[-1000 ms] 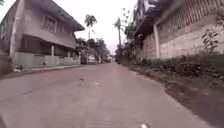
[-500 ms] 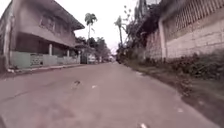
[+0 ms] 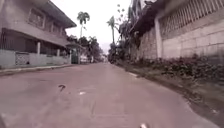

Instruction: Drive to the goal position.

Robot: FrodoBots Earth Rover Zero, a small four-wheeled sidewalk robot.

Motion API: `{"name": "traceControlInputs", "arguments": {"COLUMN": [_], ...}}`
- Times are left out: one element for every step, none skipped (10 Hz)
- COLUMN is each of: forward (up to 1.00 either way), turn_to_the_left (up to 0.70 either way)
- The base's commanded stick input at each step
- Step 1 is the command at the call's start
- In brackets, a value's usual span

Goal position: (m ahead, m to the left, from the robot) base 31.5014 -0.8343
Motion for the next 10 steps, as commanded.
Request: {"name": "traceControlInputs", "arguments": {"forward": [1.0,1.0,1.0,1.0,1.0,1.0,1.0,1.0,1.0,1.0], "turn_to_the_left": [-0.05,0.0,0.0,0.0,0.0,0.0,0.0,0.0,0.0,0.0]}}
